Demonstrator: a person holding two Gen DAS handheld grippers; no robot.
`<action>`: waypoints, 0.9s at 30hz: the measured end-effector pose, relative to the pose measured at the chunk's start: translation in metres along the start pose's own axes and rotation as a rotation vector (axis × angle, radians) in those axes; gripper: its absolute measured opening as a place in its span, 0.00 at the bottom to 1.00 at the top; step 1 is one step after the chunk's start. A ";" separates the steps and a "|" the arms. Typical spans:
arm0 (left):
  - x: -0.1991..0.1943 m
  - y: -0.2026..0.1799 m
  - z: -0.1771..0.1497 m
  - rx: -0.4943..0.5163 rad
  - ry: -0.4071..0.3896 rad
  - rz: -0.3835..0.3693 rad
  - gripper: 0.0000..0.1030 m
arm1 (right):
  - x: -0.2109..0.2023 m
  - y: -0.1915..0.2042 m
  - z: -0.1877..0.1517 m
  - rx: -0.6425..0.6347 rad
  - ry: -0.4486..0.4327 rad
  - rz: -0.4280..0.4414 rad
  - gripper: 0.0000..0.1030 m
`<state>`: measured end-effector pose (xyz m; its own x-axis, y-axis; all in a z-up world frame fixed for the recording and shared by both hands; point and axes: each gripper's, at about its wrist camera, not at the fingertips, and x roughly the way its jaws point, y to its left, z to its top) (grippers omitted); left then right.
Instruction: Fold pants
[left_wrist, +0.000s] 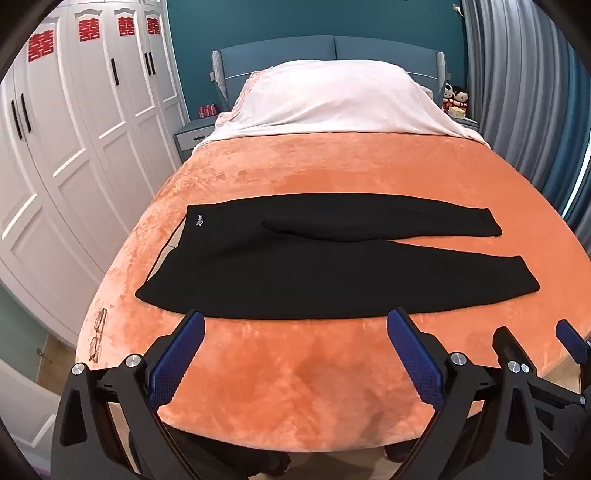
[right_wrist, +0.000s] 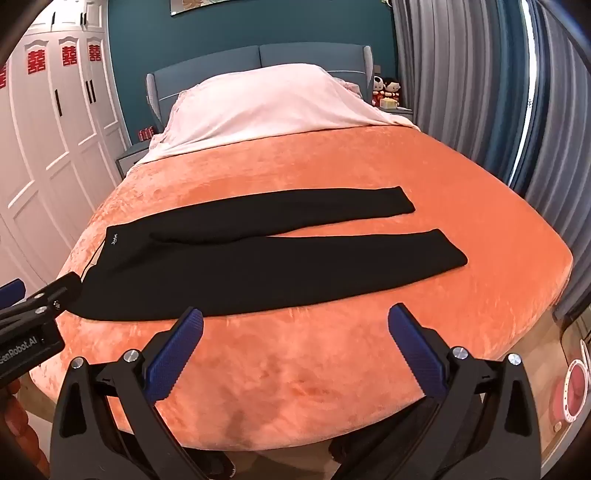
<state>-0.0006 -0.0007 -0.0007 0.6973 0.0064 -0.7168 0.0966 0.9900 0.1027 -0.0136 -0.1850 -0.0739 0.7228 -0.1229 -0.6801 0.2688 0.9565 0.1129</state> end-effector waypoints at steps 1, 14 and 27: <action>0.000 0.000 -0.001 0.004 -0.001 0.009 0.94 | 0.000 0.000 -0.001 0.005 0.002 0.001 0.96; 0.003 -0.002 -0.002 0.015 0.026 -0.002 0.95 | -0.004 0.001 0.000 0.011 -0.003 0.012 0.96; 0.011 -0.008 -0.008 0.023 0.052 0.015 0.95 | -0.006 0.002 -0.003 0.007 0.002 0.009 0.96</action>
<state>0.0009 -0.0076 -0.0145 0.6610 0.0290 -0.7498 0.1029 0.9863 0.1289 -0.0189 -0.1813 -0.0718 0.7240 -0.1134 -0.6804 0.2665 0.9558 0.1243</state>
